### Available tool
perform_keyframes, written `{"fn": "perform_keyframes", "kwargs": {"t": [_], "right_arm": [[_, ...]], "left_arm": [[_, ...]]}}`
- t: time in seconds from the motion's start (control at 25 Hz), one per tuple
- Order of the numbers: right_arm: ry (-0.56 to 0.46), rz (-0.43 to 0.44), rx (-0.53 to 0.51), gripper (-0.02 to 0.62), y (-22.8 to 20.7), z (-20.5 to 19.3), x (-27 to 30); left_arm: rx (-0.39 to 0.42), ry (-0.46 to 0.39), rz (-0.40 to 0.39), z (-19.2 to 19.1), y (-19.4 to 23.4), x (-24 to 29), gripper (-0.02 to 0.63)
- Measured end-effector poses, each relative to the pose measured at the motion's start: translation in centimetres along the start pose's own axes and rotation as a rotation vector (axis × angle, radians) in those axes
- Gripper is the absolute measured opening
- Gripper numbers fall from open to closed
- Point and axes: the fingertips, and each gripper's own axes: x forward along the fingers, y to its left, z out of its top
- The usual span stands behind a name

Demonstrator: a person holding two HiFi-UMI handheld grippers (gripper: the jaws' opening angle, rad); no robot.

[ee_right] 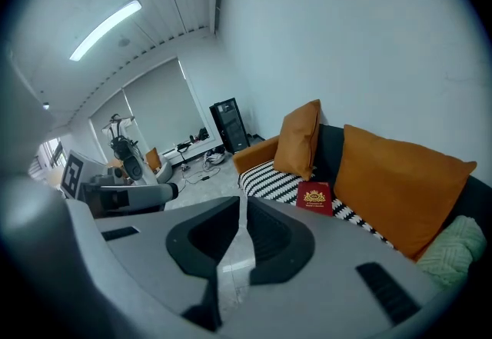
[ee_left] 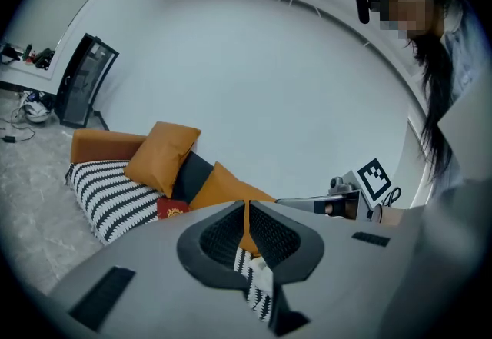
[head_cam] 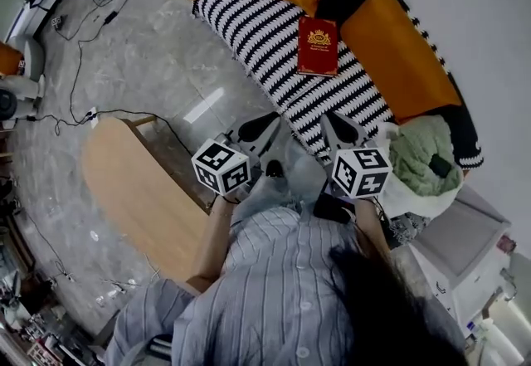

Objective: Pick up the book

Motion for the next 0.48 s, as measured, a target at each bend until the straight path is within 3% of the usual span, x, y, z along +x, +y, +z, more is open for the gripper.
{"fn": "perform_keyframes", "kwargs": {"t": [0.16, 0.48], "right_arm": [[0.045, 0.005, 0.022, 0.041, -3.5, 0.4, 2.7], [0.129, 0.000, 0.047, 0.041, -10.7, 1.0, 8.1]], "left_arm": [[-0.014, 0.044, -0.018, -0.7, 1.5, 4.3, 0.021], [0.043, 0.173, -0.070, -2.3, 4.7, 11.8, 0.023]]}}
